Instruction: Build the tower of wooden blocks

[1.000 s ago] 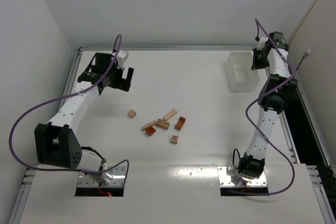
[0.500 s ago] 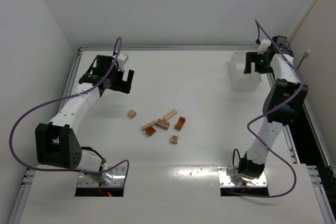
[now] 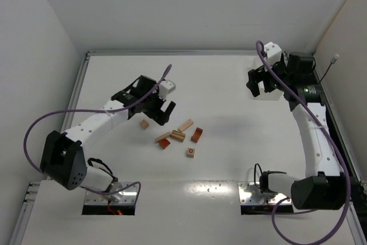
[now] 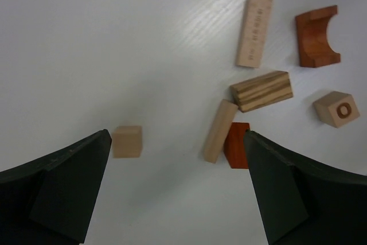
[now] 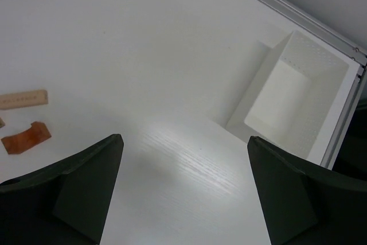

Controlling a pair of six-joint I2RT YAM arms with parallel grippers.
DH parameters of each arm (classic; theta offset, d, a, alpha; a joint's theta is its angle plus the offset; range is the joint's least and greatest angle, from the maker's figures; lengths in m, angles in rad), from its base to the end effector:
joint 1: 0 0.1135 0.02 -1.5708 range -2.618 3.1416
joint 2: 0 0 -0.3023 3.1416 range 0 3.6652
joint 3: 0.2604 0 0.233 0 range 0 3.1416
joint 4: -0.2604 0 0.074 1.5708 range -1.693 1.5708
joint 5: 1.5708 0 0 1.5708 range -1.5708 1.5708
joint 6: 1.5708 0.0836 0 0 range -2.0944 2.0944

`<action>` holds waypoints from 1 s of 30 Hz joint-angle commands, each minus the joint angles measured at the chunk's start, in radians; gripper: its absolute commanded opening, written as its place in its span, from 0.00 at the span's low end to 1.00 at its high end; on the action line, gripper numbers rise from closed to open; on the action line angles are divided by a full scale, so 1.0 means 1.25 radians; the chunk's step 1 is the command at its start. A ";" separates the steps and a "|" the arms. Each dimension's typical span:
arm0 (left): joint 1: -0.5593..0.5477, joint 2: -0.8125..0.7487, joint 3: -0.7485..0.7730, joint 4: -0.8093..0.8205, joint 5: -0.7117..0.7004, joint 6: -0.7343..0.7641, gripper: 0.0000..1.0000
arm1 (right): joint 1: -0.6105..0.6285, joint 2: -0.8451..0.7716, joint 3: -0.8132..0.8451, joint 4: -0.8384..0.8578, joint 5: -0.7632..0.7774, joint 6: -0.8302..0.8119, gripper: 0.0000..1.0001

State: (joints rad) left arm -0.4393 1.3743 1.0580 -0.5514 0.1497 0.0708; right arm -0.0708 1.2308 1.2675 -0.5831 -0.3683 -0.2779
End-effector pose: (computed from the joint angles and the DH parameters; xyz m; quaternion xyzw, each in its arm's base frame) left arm 0.2616 -0.1367 0.2775 0.2611 0.8994 -0.1319 0.3247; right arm 0.2733 0.0108 0.3877 -0.1778 0.8431 0.0736 0.5022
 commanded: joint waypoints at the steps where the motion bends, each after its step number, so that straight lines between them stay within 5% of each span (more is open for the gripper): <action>1: -0.086 0.066 0.043 0.012 -0.014 0.015 0.98 | 0.017 -0.037 -0.038 -0.032 0.014 -0.033 0.87; 10: -0.208 0.249 0.159 0.041 -0.056 -0.001 0.81 | 0.027 -0.122 -0.092 -0.060 0.090 0.011 0.87; 30: -0.238 0.435 0.264 0.064 -0.019 -0.001 0.65 | 0.027 -0.170 -0.127 -0.083 0.161 0.026 0.87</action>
State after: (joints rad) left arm -0.7235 1.9064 1.3430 -0.4999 0.1093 0.0685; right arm -0.0410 1.0332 1.1091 -0.6945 -0.1822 -0.2615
